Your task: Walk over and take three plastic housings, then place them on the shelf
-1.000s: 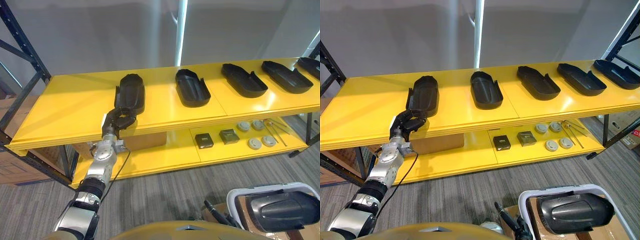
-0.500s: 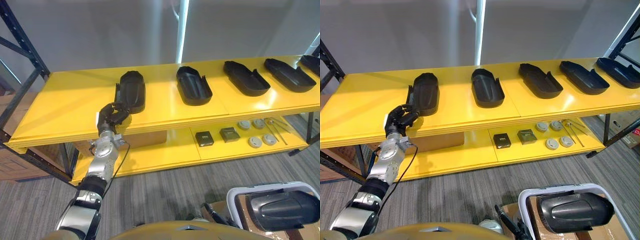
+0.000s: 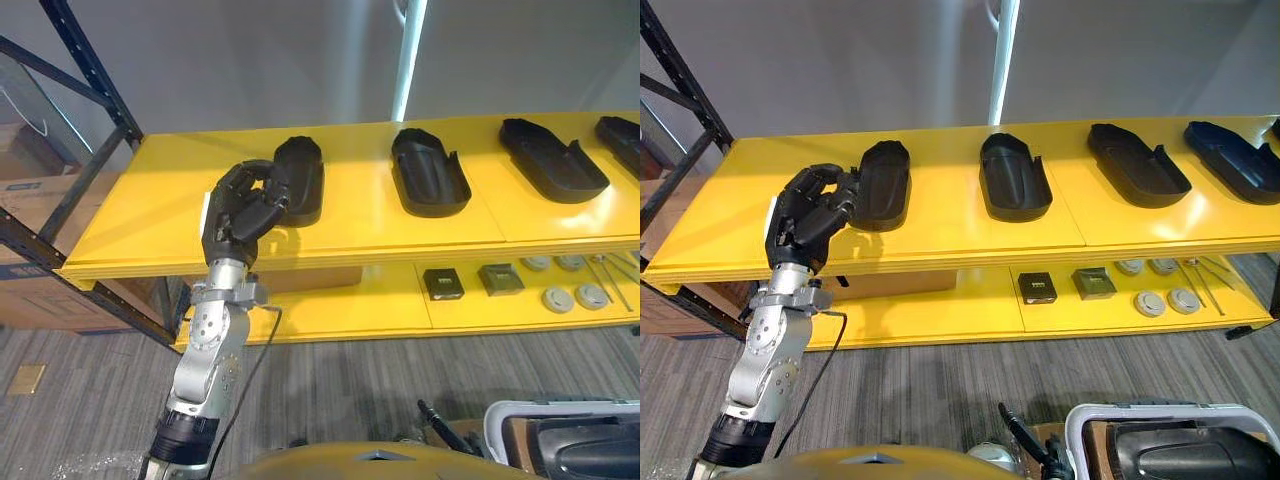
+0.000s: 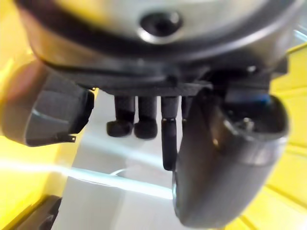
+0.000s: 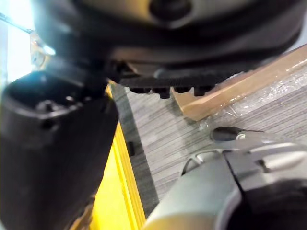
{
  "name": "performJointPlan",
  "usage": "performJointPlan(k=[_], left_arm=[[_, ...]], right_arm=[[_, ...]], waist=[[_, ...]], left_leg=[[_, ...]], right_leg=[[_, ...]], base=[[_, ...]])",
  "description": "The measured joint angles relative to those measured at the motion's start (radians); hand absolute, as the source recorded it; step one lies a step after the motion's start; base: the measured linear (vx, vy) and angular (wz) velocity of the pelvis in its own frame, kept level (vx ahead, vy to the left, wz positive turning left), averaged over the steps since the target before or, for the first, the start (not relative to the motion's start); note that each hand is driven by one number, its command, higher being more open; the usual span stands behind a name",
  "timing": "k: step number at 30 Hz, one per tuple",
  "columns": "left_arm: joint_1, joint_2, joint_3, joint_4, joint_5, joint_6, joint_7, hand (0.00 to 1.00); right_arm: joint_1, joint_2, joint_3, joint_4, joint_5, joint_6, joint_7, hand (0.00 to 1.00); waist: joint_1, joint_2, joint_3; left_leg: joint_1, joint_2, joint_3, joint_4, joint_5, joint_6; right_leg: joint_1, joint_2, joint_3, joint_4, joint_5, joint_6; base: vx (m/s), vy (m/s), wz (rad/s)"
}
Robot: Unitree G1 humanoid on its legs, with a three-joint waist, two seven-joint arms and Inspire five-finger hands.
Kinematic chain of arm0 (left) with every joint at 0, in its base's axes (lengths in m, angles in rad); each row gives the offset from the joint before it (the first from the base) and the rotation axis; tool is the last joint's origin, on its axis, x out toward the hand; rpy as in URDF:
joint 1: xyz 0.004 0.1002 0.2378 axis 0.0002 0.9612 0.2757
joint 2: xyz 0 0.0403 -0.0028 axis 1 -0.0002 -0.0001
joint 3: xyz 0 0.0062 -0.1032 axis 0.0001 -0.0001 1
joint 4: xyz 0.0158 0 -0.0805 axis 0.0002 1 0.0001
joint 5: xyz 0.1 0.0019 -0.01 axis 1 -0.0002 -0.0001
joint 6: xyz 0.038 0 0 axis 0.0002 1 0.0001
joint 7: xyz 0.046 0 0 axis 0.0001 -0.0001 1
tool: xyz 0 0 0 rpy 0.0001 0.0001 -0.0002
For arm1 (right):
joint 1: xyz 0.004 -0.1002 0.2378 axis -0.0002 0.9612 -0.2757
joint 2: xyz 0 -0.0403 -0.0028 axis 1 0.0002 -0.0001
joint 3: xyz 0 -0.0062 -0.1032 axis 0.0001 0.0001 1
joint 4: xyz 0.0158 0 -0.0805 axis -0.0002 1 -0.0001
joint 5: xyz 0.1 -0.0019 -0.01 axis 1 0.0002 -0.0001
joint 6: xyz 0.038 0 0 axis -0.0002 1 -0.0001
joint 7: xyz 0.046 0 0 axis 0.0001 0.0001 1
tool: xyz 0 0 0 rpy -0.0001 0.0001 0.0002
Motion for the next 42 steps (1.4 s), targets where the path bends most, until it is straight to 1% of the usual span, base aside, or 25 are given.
performJointPlan(k=[2, 5, 6, 7, 8, 9, 12, 14, 18, 22, 27, 32, 36, 39, 40, 42], left_arm=[[0.001, 0.001, 0.0, -0.001, 0.002, 0.027, -0.013, 0.0], [0.005, 0.007, -0.001, 0.001, 0.002, 0.083, -0.022, 0.0], [0.005, 0.013, -0.001, 0.005, 0.005, 0.111, -0.022, 0.0], [0.005, 0.02, -0.004, 0.016, 0.005, 0.116, -0.022, 0.0], [0.005, 0.043, -0.011, 0.05, 0.002, 0.142, -0.025, 0.0], [0.005, 0.052, -0.011, 0.065, 0.003, 0.156, -0.028, 0.0], [0.004, 0.092, -0.012, 0.157, 0.0, 0.232, -0.032, 0.0], [0.004, 0.111, -0.011, 0.194, -0.007, 0.26, -0.026, 0.0], [-0.009, 0.146, -0.009, 0.248, -0.007, 0.278, -0.019, 0.0], [-0.031, 0.166, 0.009, 0.283, -0.007, 0.278, -0.018, 0.0], [-0.08, 0.177, 0.011, 0.333, -0.008, 0.278, -0.012, 0.0], [-0.095, 0.185, 0.011, 0.362, -0.03, 0.278, -0.011, 0.0], [-0.13, 0.186, 0.011, 0.402, -0.03, 0.28, -0.011, 0.0], [-0.17, 0.187, 0.011, 0.452, -0.043, 0.281, -0.02, 0.0], [-0.182, 0.2, 0.011, 0.472, -0.077, 0.281, -0.022, 0.0], [-0.184, 0.207, 0.011, 0.472, -0.077, 0.281, -0.027, 0.0]], right_arm=[[-0.001, -0.003, 0.001, 0.0, 0.0, 0.0, 0.0, 1.0], [-0.003, -0.007, 0.009, 0.0, 0.0, 0.0, 0.0, 1.0], [-0.004, -0.007, 0.01, 0.001, 0.0, 0.0, 0.0, 1.0], [-0.005, -0.007, 0.011, 0.001, 0.0, 0.001, 0.0, 1.0], [-0.007, -0.01, 0.019, 0.001, -0.001, 0.001, 0.0, 1.0], [-0.009, -0.01, 0.019, 0.0, -0.001, 0.002, 0.0, 1.0], [-0.013, -0.01, 0.02, -0.001, -0.004, 0.002, 0.001, 1.0], [-0.011, -0.01, 0.02, 0.0, -0.005, 0.004, 0.001, 1.0], [-0.01, -0.009, 0.018, 0.0, -0.006, 0.007, 0.002, 1.0], [-0.013, -0.009, 0.018, -0.002, -0.007, 0.006, 0.009, 1.0], [-0.014, -0.008, 0.018, -0.004, -0.008, 0.007, 0.011, 1.0], [-0.013, -0.008, 0.018, -0.006, -0.009, 0.007, 0.023, 1.0], [-0.011, -0.006, 0.018, -0.006, -0.009, 0.008, 0.023, 1.0], [-0.009, -0.005, 0.018, -0.006, -0.01, 0.008, 0.027, 1.0], [-0.009, -0.004, 0.018, -0.006, -0.012, 0.009, 0.029, 1.0], [-0.007, -0.004, 0.017, -0.006, -0.012, 0.009, 0.029, 1.0]], waist=[[0.006, 0.004, 0.002], [0.007, 0.007, 0.003], [0.007, 0.007, 0.003], [0.005, 0.007, 0.003], [0.0, 0.007, 0.003], [-0.003, 0.007, 0.003], [-0.015, 0.007, 0.003], [-0.016, 0.006, 0.004], [-0.015, 0.006, 0.004], [-0.015, 0.005, 0.005], [-0.016, 0.003, 0.005], [-0.013, 0.001, 0.007], [-0.014, -0.002, 0.009], [-0.015, -0.007, 0.012], [-0.016, -0.008, 0.012], [-0.014, -0.009, 0.013]], left_leg=[[0.0, 0.0, 0.0, 0.0, 0.001, -0.001], [-0.001, 0.0, 0.0, 0.0, 0.003, -0.001], [0.0, 0.0, 0.0, 0.0, 0.003, -0.001], [0.001, 0.0, 0.0, 0.0, 0.004, 0.0], [0.002, 0.0, 0.001, 0.0, 0.009, 0.007], [0.003, 0.0, 0.001, 0.0, 0.01, 0.008], [0.004, 0.001, 0.004, 0.0, 0.011, 0.008], [0.004, 0.001, 0.005, 0.0, 0.011, 0.008], [0.006, 0.001, 0.006, 0.002, 0.011, 0.008], [0.006, 0.001, 0.008, 0.003, 0.012, 0.007], [0.006, 0.001, 0.011, 0.003, 0.012, 0.007], [0.017, 0.002, 0.023, 0.004, 0.012, 0.006], [0.016, 0.002, 0.025, 0.003, 0.013, 0.005], [0.015, 0.004, 0.027, 0.002, 0.011, -0.003], [0.014, 0.006, 0.035, 0.0, 0.011, -0.004], [0.011, 0.007, 0.038, 0.001, 0.012, -0.005]], right_leg=[[0.0, 0.0, 0.0, 0.0, 0.0, 0.0], [-0.001, 0.0, 0.0, -0.001, 0.0, 0.0], [-0.001, 0.001, 0.0, -0.001, 0.0, 0.0], [0.0, 0.001, 0.0, 0.0, 0.0, 0.0], [0.0, 0.001, 0.0, -0.001, 0.0, 0.0], [0.0, 0.001, 0.0, -0.001, 0.0, 0.0], [-0.001, 0.003, 0.001, -0.003, 0.0, 0.0], [-0.001, 0.003, 0.002, -0.004, 0.0, 0.0], [-0.002, 0.004, 0.002, -0.01, 0.001, 0.002], [-0.001, 0.005, 0.003, -0.015, 0.002, 0.003], [-0.001, 0.006, 0.007, -0.017, 0.002, 0.003], [0.001, 0.007, 0.022, -0.015, 0.004, 0.004], [-0.001, 0.006, 0.024, -0.015, 0.002, 0.002], [-0.004, 0.007, 0.026, -0.015, -0.001, 0.002], [-0.008, 0.009, 0.029, -0.017, -0.002, 0.004], [-0.012, 0.01, 0.035, -0.017, -0.002, 0.004]], base=[[0.0, 0.0, 0.0], [0.0, 0.0, 0.0], [0.0, 0.0, 0.0], [0.0, 0.0, 0.0], [0.0, 0.0, 0.0], [0.0, 0.0, 0.0], [0.0, 0.012, -0.03], [0.01, 0.011, -0.02], [0.0, 0.0, 0.0], [0.0, 0.0, -0.01], [0.0, 0.0, -0.01], [-0.01, 0.006, -0.08], [-0.04, 0.023, -0.03], [-0.06, 0.042, -0.02], [-0.06, 0.06, -0.07], [-0.01, 0.026, -0.04]])
